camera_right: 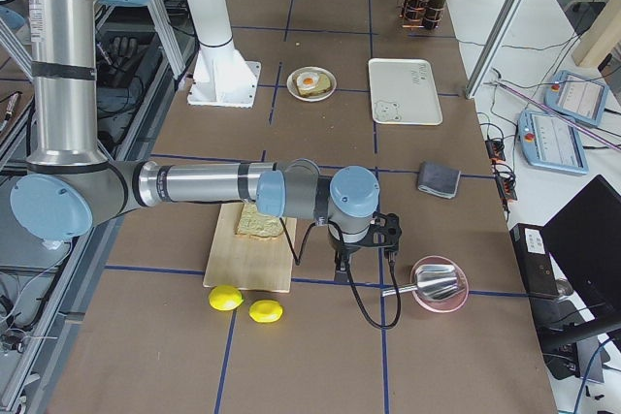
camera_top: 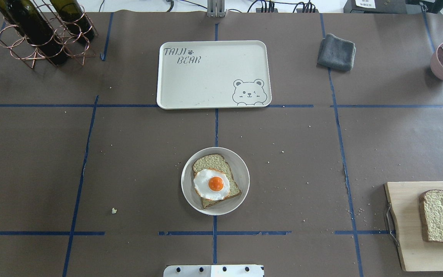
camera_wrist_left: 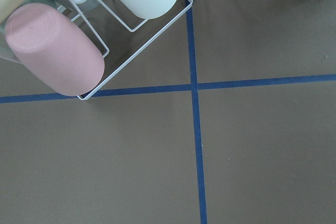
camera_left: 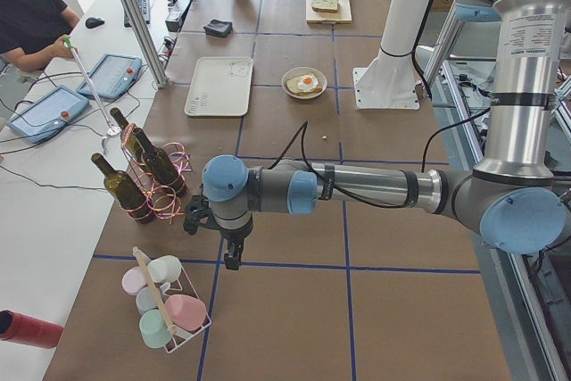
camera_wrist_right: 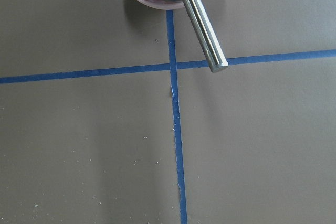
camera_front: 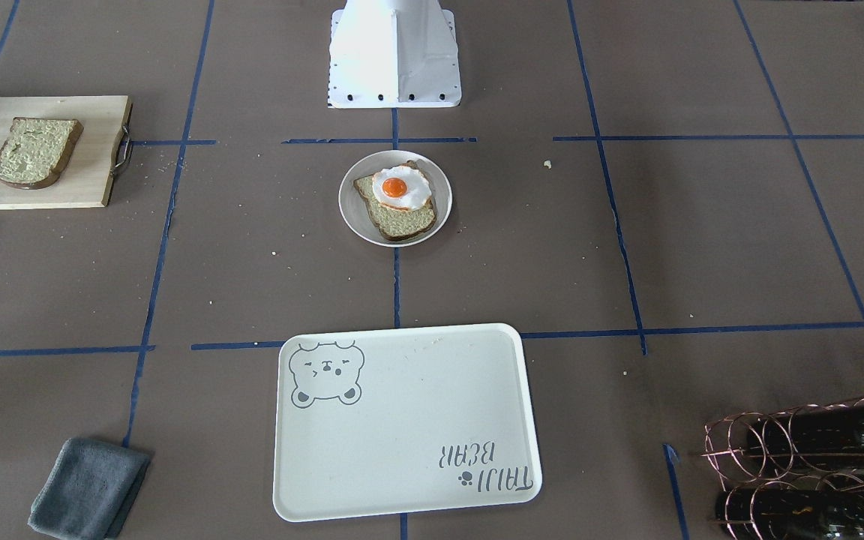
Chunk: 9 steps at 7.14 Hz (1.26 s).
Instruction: Make sandwich and place on tray
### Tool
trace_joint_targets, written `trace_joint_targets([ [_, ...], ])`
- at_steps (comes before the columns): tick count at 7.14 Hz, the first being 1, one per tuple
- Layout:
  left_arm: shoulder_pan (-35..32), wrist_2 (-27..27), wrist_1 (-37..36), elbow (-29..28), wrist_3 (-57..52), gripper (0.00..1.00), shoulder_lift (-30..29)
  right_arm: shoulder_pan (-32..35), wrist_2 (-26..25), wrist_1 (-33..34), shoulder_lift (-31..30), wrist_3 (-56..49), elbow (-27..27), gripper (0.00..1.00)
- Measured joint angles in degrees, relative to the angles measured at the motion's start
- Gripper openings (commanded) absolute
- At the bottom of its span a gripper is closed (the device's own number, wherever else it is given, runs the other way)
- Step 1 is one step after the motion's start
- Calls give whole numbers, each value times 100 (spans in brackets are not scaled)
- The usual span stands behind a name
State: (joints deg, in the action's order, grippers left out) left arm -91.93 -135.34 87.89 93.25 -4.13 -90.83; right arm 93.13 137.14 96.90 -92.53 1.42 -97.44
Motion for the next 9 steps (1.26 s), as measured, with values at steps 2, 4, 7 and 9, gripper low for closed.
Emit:
trace_joint_targets([
  [2,1,-1,14,16,2,100,-23,3,2,-9,21,30,4,100],
  [4,35,-13,61,121,8,100,-302,-1,11,-7,81,98,8,100],
  [7,550,-50,1281,187,8,100,-738,-97,13,-61,294,147,3,100],
  [9,919,-65,2111,191,187,100,-861,-426,58,-29,541,158,-61,100],
])
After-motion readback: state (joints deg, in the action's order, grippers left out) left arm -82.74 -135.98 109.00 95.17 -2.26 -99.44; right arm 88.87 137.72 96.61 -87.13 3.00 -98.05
